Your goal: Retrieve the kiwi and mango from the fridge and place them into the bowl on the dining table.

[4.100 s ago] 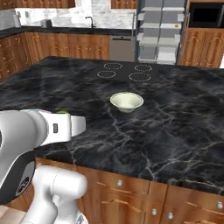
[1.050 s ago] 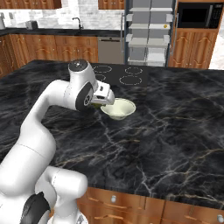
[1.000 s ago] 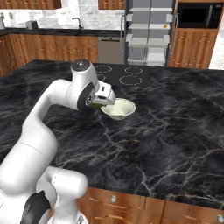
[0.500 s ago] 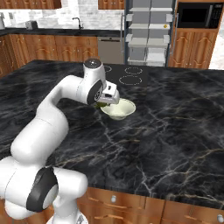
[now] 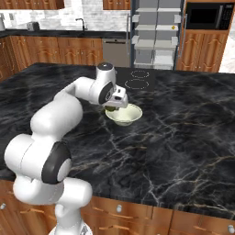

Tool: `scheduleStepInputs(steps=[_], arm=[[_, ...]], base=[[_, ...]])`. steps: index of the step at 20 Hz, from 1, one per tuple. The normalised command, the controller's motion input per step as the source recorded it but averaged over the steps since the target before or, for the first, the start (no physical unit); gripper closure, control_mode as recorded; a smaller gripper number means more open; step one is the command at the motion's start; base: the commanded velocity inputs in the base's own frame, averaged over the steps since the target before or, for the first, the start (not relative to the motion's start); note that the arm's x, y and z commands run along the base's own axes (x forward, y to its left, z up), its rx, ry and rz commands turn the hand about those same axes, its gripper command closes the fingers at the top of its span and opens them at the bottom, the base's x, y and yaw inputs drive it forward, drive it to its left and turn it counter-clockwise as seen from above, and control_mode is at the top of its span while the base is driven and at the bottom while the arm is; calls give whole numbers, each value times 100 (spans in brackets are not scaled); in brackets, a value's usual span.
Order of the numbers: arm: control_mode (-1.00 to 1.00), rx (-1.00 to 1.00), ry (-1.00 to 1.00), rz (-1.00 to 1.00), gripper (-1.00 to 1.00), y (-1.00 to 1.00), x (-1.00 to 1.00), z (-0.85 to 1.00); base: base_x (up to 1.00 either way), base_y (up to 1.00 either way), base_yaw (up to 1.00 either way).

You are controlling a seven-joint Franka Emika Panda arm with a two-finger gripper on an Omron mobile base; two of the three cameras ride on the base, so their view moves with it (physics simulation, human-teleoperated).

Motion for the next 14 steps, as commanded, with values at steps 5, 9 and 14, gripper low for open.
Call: scheduleStepInputs(steps=[5, 9, 14], arm=[[-100, 0, 4, 3, 100, 0, 64, -28], [-100, 0, 4, 4, 100, 0, 63, -28], [-100, 0, 7, 5, 100, -1, 53, -32]], base=[[0, 0, 0], [0, 0, 0], [0, 0, 0]])
